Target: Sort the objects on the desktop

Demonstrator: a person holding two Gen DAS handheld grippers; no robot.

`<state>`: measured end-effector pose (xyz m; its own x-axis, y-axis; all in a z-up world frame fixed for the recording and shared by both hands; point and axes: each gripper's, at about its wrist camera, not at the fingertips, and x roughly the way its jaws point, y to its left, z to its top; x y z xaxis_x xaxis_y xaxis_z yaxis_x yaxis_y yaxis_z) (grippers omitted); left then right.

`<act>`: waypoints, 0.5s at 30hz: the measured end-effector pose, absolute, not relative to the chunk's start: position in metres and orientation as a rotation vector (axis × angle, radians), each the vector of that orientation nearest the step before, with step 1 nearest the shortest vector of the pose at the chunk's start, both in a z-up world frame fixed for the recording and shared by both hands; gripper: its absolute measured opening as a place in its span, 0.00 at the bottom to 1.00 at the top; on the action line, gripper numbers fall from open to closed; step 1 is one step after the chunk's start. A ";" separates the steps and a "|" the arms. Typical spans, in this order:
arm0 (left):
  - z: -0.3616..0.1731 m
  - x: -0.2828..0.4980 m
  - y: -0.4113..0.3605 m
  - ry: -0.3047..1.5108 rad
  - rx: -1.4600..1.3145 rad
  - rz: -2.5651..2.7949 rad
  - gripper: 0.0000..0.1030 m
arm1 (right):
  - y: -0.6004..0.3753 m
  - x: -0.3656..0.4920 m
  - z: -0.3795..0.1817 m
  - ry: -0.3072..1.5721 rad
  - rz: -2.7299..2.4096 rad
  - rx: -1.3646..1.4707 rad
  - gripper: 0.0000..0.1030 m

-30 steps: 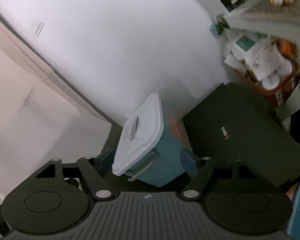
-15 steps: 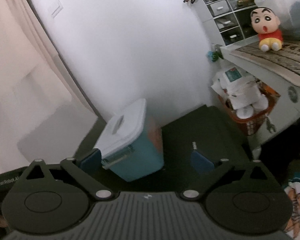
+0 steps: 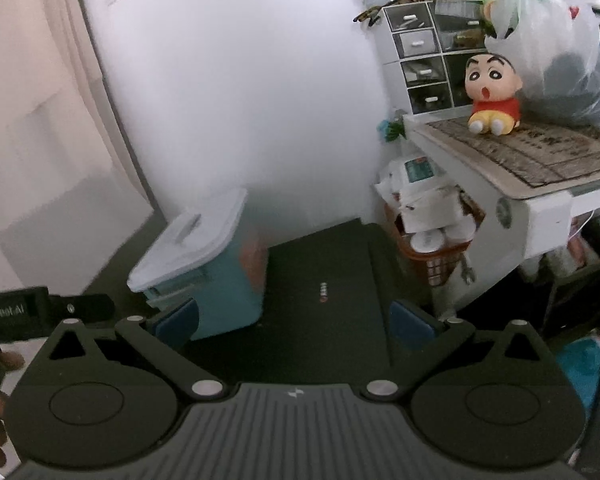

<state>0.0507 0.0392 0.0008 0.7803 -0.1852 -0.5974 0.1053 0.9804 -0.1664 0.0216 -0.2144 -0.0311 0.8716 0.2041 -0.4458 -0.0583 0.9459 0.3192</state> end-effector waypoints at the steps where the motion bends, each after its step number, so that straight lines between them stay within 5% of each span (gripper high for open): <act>1: 0.001 0.049 0.037 0.655 -0.114 -0.153 1.00 | -0.216 0.021 -0.032 0.501 0.142 0.300 1.00; 15: -0.012 0.035 0.021 0.684 -0.097 -0.132 0.99 | -0.223 0.013 -0.043 0.546 0.128 0.253 1.00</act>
